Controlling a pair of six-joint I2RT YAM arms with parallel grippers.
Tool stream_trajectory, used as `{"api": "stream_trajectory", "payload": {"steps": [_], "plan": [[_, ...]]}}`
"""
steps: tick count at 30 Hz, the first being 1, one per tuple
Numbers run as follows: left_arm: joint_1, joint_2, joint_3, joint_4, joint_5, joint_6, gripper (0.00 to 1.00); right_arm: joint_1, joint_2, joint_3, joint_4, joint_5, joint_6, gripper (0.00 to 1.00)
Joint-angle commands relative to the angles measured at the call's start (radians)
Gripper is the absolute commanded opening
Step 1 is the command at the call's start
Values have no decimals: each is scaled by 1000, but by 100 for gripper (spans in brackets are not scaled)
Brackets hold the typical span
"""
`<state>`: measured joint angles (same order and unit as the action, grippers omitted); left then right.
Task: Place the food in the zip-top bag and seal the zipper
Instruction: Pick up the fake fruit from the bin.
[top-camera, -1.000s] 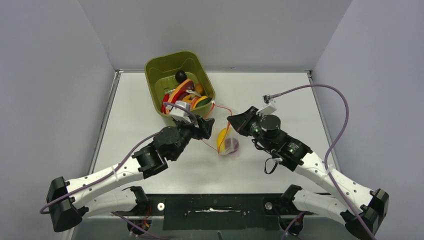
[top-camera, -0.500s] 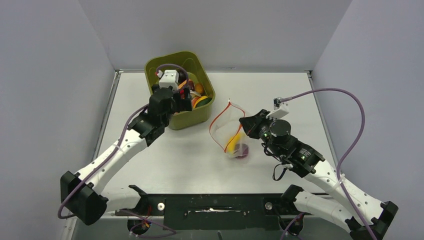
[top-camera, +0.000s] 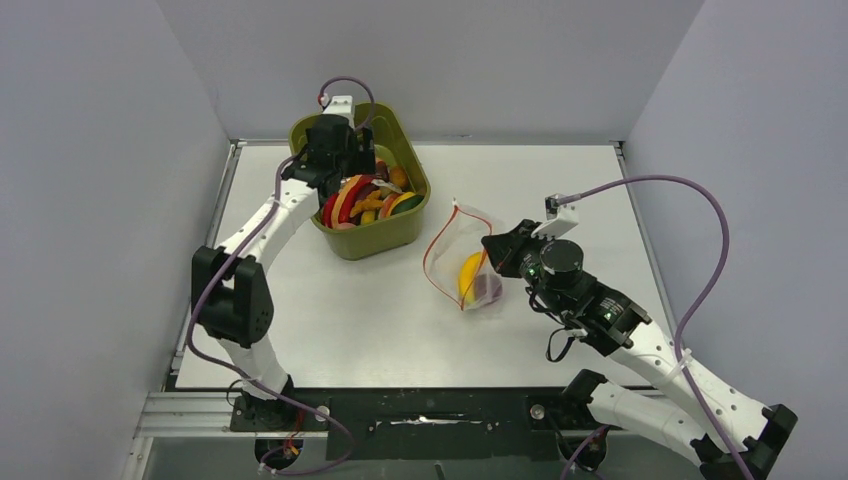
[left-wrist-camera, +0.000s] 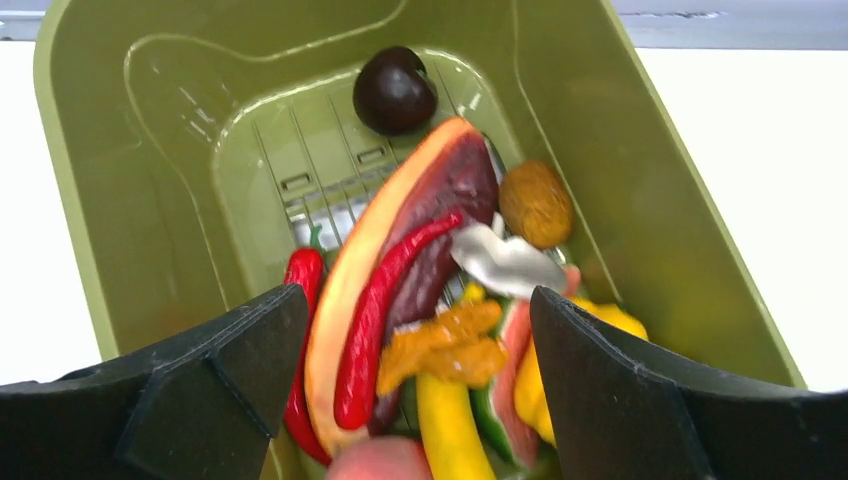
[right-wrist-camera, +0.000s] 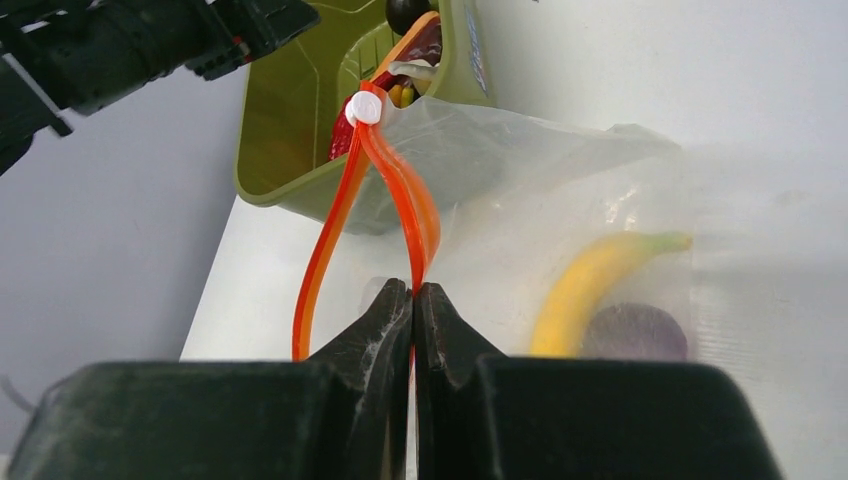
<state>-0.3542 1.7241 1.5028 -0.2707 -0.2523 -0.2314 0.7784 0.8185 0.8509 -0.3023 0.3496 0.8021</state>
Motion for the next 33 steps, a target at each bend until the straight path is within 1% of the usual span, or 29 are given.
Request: {"api": "stream_trajectory", "payload": {"steps": [1,3,6,11,14,21,26,33], "plan": [[50,125,152,10,59,43,82,-8,-43,38,43,41,-30,0],[65,190,200,11,51,62,82,-8,-52,37,40,41,-32,0],[94,276,274,9,76,71,82,-8,-54,52,15,43,-33,0],[114,382,344,62,68,138,80,-7,-51,54,3,64,-26,0],[126,440,401,84,78,150,79,-7,-34,63,2,61,-23,0],[136,556,527,121,109,132,79,-4,19,95,6,34,-24,0],[141,622,592,127,107,101,79,-1,14,103,-1,52,-22,0],[141,714,694,124,114,106,79,0,22,121,-18,61,-27,0]]}}
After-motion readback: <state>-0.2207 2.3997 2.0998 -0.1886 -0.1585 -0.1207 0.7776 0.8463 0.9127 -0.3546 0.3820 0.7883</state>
